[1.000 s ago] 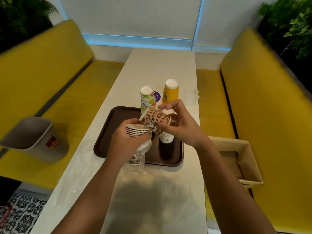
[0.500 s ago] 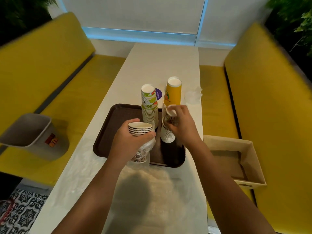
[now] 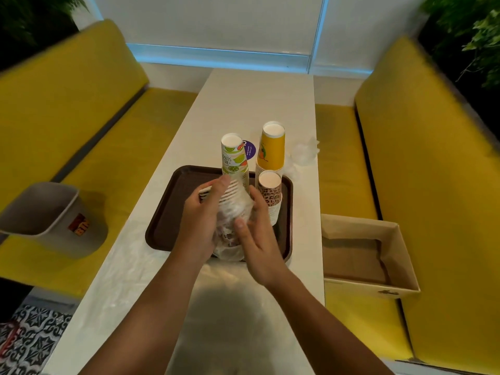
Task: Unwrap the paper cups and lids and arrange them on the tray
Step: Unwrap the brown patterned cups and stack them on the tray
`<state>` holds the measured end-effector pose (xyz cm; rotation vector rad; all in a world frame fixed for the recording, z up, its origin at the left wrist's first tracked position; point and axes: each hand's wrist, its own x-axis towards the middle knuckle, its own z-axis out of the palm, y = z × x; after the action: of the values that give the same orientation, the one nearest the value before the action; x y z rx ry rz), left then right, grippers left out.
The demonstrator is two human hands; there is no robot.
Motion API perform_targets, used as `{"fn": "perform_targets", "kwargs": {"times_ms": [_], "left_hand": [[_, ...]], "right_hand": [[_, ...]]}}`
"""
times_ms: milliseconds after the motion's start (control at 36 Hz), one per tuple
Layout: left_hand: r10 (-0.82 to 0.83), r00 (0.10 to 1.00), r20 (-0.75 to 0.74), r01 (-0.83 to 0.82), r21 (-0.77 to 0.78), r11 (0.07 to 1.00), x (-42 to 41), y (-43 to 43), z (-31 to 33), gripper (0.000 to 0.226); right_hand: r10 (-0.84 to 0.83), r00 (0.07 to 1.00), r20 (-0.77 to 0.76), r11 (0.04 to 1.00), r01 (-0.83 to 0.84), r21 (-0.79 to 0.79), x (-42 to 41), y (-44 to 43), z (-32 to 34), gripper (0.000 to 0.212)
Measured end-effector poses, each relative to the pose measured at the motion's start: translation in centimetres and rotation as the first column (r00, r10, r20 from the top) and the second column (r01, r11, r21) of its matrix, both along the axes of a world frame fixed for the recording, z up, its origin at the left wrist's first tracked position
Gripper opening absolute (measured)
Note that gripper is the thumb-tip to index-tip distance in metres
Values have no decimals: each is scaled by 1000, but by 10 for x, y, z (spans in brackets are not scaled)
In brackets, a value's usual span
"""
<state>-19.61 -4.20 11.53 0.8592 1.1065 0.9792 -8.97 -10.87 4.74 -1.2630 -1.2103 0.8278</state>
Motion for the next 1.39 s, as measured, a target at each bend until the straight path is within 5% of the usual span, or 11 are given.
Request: {"fn": "perform_targets", "kwargs": {"times_ms": [194, 361, 444, 583, 722, 806, 944, 1139, 1389], "left_hand": [[-44, 999, -7, 44, -22, 999, 1, -4, 14, 42], [-67, 996, -59, 70, 47, 996, 7, -18, 12, 69], [-66, 986, -151, 78, 76, 994, 10, -28, 5, 64], [-1, 989, -148, 9, 56, 998, 2, -27, -1, 72], [54, 975, -214, -12, 192, 981, -7, -26, 4, 56], [-5, 953, -302, 87, 260, 962, -16, -24, 0, 60], [-112, 907, -405, 241, 284, 928, -22, -24, -2, 43], [-135, 882, -452, 301, 319, 899, -27, -19, -7, 42], [-40, 852, -522, 273, 378, 885, -34, -17, -13, 70]], "right_hand": [[-169, 984, 50, 985, 167, 48, -13, -4, 2, 54], [-287, 953, -95, 955, 292, 41, -21, -1, 16, 25], [-328, 927, -183, 939, 341, 39, -22, 5, 28, 43], [-243, 960, -137, 970, 238, -54, -20, 6, 30, 17], [-205, 978, 41, 977, 207, -48, -2, 4, 32, 17], [-188, 982, 17, 979, 186, 78, 14, 9, 45, 32], [55, 971, 232, 990, -84, 115, 30, 24, 63, 28], [163, 986, -18, 985, -162, 58, 34, 30, 73, 24], [35, 999, 42, 992, -40, 118, 25, 34, 63, 24]]}}
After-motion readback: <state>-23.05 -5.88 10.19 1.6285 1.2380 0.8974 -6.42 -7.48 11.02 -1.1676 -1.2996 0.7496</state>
